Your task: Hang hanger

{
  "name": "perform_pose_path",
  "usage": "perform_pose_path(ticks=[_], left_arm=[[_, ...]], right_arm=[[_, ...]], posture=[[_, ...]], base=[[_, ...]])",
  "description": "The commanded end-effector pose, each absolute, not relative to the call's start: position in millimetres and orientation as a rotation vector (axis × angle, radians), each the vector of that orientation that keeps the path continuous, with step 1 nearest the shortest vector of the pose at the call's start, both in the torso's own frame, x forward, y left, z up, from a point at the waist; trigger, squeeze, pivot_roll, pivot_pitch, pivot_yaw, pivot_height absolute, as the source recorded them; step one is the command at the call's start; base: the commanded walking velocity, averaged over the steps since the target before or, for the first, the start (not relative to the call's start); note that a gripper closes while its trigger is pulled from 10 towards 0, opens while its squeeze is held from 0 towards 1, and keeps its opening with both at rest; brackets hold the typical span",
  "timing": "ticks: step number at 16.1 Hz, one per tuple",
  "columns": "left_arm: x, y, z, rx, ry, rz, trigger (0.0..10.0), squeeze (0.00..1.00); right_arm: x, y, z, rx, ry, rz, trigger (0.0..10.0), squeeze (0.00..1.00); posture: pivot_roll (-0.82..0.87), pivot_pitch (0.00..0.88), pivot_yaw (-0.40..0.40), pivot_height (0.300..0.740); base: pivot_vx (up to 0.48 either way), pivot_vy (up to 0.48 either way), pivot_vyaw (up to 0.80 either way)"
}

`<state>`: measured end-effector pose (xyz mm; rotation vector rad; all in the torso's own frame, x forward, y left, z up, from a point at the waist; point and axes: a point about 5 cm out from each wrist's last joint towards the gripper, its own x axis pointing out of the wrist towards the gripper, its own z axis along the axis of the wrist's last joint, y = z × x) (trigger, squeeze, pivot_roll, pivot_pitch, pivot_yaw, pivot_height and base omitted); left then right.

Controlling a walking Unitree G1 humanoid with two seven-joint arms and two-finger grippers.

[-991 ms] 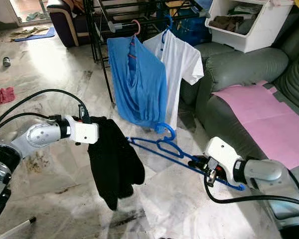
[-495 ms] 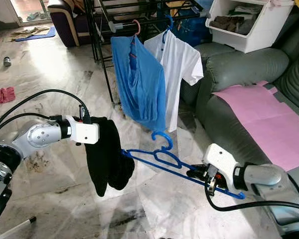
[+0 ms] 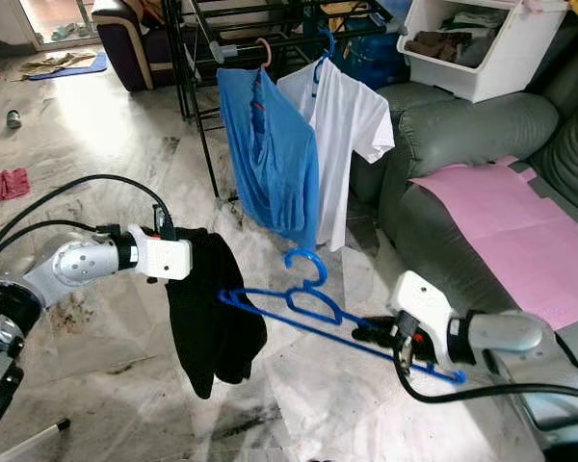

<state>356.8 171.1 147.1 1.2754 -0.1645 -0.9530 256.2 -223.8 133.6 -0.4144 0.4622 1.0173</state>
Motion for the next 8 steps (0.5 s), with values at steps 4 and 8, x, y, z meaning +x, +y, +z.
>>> perform_pose_path(ticks=[4, 8], left_arm=[[354, 167, 149, 1.204, -0.214, -0.951, 10.0, 0.00], [353, 165, 157, 1.143, -0.269, -0.938, 10.0, 0.00]], right_arm=[[262, -222, 126, -0.487, 0.450, 0.977, 10.0, 0.00], [266, -227, 118, -0.471, 0.452, 0.932, 10.0, 0.00]], posture=[[0.00, 0.051, -0.010, 0.740], [0.00, 0.052, -0.009, 0.740]], base=[[0.000, 0.000, 0.00], [0.000, 0.000, 0.00]])
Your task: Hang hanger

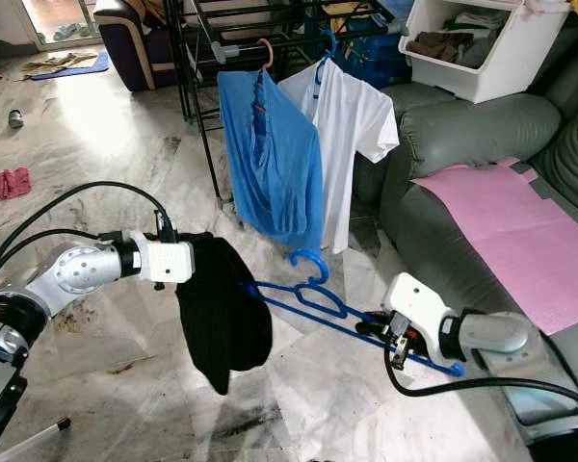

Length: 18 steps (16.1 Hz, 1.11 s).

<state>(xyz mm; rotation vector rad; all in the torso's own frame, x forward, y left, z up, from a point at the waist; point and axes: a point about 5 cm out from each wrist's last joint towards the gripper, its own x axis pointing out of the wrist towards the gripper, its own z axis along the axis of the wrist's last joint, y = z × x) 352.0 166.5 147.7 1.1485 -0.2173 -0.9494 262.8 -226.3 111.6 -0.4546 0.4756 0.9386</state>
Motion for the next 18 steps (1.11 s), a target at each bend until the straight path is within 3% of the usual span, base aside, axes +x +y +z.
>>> perform_pose_path(ticks=[1, 7, 9, 11, 15, 18], left_arm=[[354, 160, 162, 1.099, -0.307, -0.928, 10.0, 0.00], [333, 105, 204, 0.811, -0.689, -0.913, 10.0, 0.00], [323, 102, 200, 0.722, -0.669, -0.875, 10.0, 0.00], [320, 103, 197, 0.649, -0.646, -0.822, 10.0, 0.00], [287, 71, 167, 0.460, -0.528, -0.896, 10.0, 0.00], [273, 52, 142, 0.424, -0.418, -0.981, 10.0, 0.00]], right_arm=[[266, -226, 112, -0.454, 0.452, 0.924, 10.0, 0.00], [297, -235, 81, -0.194, 0.425, 0.559, 10.0, 0.00], [320, -244, 101, -0.038, 0.333, 0.325, 10.0, 0.00], [330, -248, 113, 0.050, 0.279, 0.209, 10.0, 0.00], [356, -275, 162, 0.539, 0.027, -0.133, 10.0, 0.00], [364, -243, 187, 0.624, -0.064, -0.014, 10.0, 0.00]], posture=[[0.01, 0.052, -0.009, 0.740], [0.03, 0.051, -0.018, 0.740], [0.02, 0.053, -0.015, 0.740], [0.01, 0.057, -0.013, 0.740], [0.00, 0.063, -0.015, 0.740], [-0.01, 0.064, -0.015, 0.740]], base=[[0.000, 0.000, 0.00], [0.000, 0.000, 0.00], [0.000, 0.000, 0.00], [0.000, 0.000, 0.00], [0.000, 0.000, 0.00], [0.000, 0.000, 0.00]])
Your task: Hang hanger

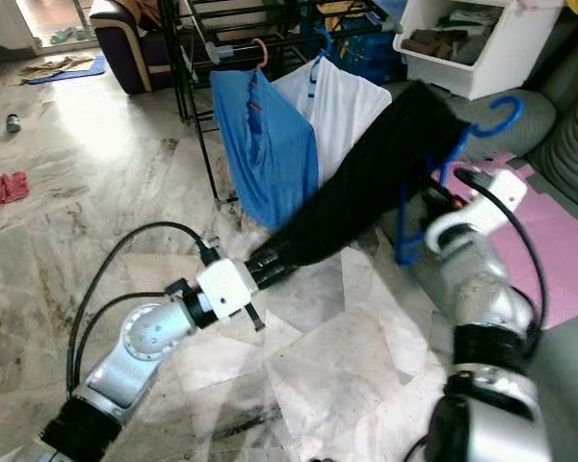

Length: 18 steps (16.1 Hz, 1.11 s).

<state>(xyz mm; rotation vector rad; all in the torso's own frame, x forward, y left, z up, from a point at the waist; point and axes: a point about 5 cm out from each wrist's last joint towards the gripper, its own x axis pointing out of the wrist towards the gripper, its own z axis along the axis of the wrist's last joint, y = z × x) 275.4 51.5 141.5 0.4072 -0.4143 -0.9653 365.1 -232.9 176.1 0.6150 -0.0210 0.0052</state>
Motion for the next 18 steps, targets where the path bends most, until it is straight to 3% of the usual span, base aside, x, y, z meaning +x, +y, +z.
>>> perform_pose_path(ticks=[1, 3, 5, 11, 12, 18], left_arm=[[269, 46, 137, 0.413, -0.389, -1.004, 10.0, 0.00], [265, 32, 125, 0.398, -0.307, -1.030, 10.0, 0.00], [263, 32, 121, 0.393, -0.284, -1.045, 10.0, 0.00], [260, 34, 107, 0.378, -0.179, -1.038, 10.0, 0.00], [263, 36, 105, 0.297, -0.127, -1.010, 10.0, 1.00], [256, 39, 96, 0.151, -0.007, -1.054, 10.0, 1.00]], right_arm=[[366, -228, 195, 0.616, -0.089, 0.035, 10.0, 0.00], [370, -209, 196, 0.396, -0.108, 0.012, 10.0, 0.00], [369, -208, 198, 0.295, -0.148, -0.057, 10.0, 0.00], [363, -205, 200, 0.069, -0.237, -0.034, 10.0, 0.00], [360, -199, 198, 0.053, -0.252, -0.004, 10.0, 0.00], [356, -197, 186, -0.009, -0.264, -0.015, 10.0, 0.00]], posture=[[-0.01, 0.064, -0.016, 0.740], [-0.01, 0.065, -0.015, 0.740], [-0.01, 0.066, -0.015, 0.740], [-0.01, 0.061, -0.020, 0.740], [-0.01, 0.061, -0.020, 0.740], [-0.01, 0.061, -0.020, 0.740]], base=[[0.000, 0.000, 0.00], [0.000, 0.000, 0.00], [0.000, 0.000, 0.00], [0.000, 0.000, 0.00], [0.000, 0.000, 0.00], [0.000, 0.000, 0.00]])
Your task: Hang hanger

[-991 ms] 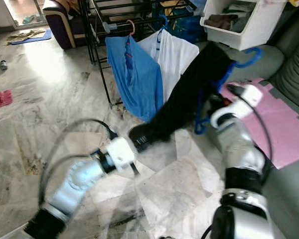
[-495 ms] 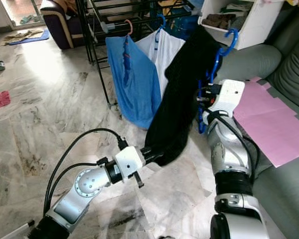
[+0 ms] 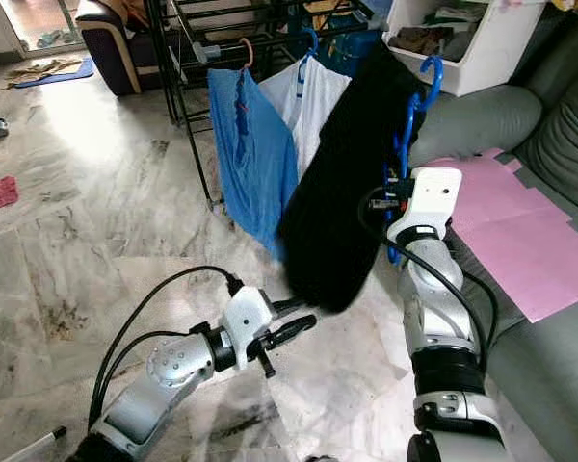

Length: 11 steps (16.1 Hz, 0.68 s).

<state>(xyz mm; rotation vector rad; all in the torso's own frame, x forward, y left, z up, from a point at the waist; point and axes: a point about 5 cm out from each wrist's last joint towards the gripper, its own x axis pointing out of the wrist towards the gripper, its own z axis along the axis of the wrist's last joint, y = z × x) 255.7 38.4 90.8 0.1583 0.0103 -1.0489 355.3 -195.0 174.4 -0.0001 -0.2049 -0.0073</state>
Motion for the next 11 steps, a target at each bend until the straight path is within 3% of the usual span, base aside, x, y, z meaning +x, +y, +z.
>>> perform_pose_path(ticks=[1, 4, 8, 11], left_arm=[[256, 42, 96, 0.136, 0.002, -1.043, 10.0, 1.00], [257, 54, 100, 0.112, -0.010, -1.012, 10.0, 1.00], [288, 98, 118, 0.360, -0.112, -0.877, 10.0, 1.00], [305, 118, 136, 0.432, -0.163, -0.815, 10.0, 1.00]], right_arm=[[355, -197, 185, -0.040, -0.272, -0.007, 10.0, 0.00], [350, -192, 178, -0.111, -0.275, 0.061, 10.0, 0.00], [327, -188, 165, -0.155, -0.333, 0.231, 10.0, 0.00], [312, -193, 159, -0.162, -0.336, 0.266, 10.0, 0.00]], posture=[[-0.01, 0.061, -0.020, 0.740], [0.00, 0.063, -0.018, 0.740], [0.00, 0.064, -0.020, 0.740], [-0.01, 0.078, -0.007, 0.740]], base=[[0.000, 0.000, 0.00], [0.000, 0.000, 0.00], [0.000, 0.000, 0.00], [0.000, 0.000, 0.00]])
